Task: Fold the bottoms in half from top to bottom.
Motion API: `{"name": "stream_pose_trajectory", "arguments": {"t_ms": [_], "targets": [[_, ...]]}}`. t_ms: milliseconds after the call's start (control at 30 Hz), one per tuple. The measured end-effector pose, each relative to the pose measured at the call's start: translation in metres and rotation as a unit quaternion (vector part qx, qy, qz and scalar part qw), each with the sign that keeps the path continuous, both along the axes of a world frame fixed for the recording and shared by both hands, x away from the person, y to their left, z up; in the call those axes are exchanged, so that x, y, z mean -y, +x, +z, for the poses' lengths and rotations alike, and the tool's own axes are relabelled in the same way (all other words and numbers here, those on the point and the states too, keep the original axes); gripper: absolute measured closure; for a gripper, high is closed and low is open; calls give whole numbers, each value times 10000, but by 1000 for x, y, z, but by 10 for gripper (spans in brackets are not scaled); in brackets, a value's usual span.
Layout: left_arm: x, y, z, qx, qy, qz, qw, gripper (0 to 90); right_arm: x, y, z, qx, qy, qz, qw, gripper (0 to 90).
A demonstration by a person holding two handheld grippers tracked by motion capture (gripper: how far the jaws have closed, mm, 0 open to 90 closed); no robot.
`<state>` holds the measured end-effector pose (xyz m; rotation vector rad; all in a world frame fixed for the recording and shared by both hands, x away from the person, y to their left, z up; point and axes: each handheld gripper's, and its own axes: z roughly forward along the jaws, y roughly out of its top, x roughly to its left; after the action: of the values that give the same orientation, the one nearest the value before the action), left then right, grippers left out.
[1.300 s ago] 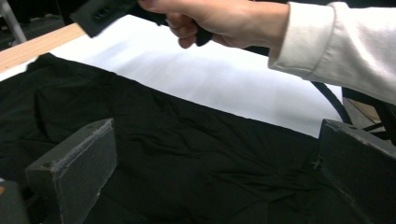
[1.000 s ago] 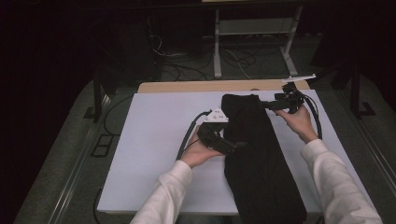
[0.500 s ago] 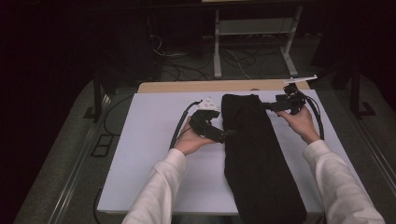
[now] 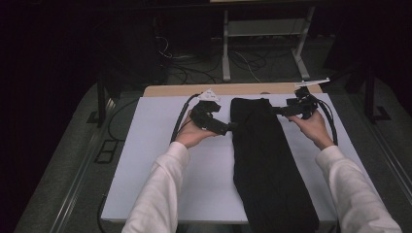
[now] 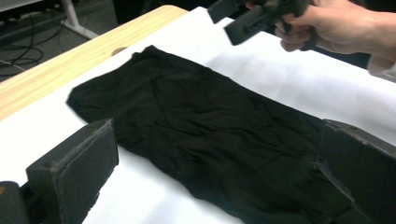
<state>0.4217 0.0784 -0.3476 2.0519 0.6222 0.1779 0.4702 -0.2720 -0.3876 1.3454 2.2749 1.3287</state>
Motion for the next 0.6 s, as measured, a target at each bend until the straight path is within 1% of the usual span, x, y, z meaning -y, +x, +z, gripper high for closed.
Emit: {"name": "stream_pose_trajectory", "arguments": {"t_ms": [67, 133, 167, 367, 500, 600], "targets": [[-2, 5, 1, -28, 11, 38, 10000, 0, 0, 0, 0, -8, 6, -2, 10000, 0], [-5, 9, 1, -33, -25, 99, 9999, 0, -1, 0, 0, -7, 6, 12, 10000, 0], [-6, 10, 0, -51, -45, 121, 9999, 0, -1, 0, 0, -16, -4, 12, 10000, 0], [-11, 18, -6, -173, -13, 257, 9995, 0, -1, 1, -3, -100, 1, 39, 9999, 0], [-13, 24, -11, -221, -82, 369, 9990, 0, -1, 2, -5, -129, 5, 34, 9999, 0], [-14, 27, -13, -250, -158, 386, 9988, 0, -2, 3, -7, -155, 15, 33, 9999, 0]]}}
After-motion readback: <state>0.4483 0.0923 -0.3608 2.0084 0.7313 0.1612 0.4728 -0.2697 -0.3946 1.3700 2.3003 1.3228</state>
